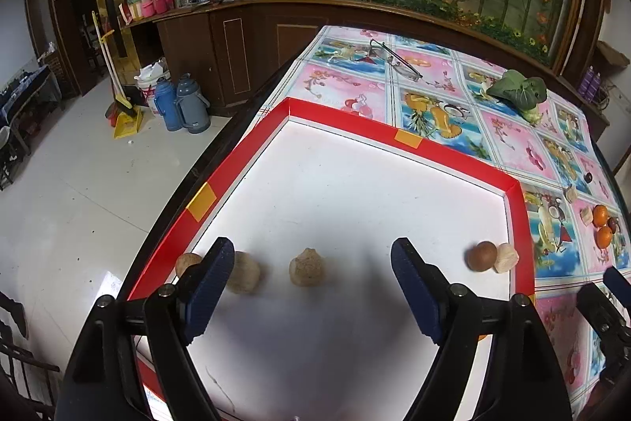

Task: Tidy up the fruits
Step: 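Grasp an orange with the right tool while the left tool grasps a beige bread cube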

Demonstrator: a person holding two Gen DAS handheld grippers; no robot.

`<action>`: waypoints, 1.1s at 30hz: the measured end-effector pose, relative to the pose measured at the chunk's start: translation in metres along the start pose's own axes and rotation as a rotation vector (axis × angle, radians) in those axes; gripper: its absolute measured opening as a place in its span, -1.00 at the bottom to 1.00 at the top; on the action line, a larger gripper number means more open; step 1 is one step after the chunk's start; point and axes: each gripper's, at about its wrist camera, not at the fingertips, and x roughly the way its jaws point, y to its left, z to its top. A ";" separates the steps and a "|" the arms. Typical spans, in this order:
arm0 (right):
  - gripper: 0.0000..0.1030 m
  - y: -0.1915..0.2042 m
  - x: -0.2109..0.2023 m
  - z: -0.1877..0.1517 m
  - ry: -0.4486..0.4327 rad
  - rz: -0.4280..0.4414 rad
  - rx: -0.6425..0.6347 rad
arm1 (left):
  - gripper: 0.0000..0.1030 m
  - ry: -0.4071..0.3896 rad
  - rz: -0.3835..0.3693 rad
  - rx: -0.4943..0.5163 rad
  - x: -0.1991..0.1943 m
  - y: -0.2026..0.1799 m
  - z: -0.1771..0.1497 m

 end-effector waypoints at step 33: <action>0.44 -0.209 -0.015 -0.001 0.018 -0.236 0.260 | 0.62 0.019 -0.255 0.320 -0.002 -0.205 -0.010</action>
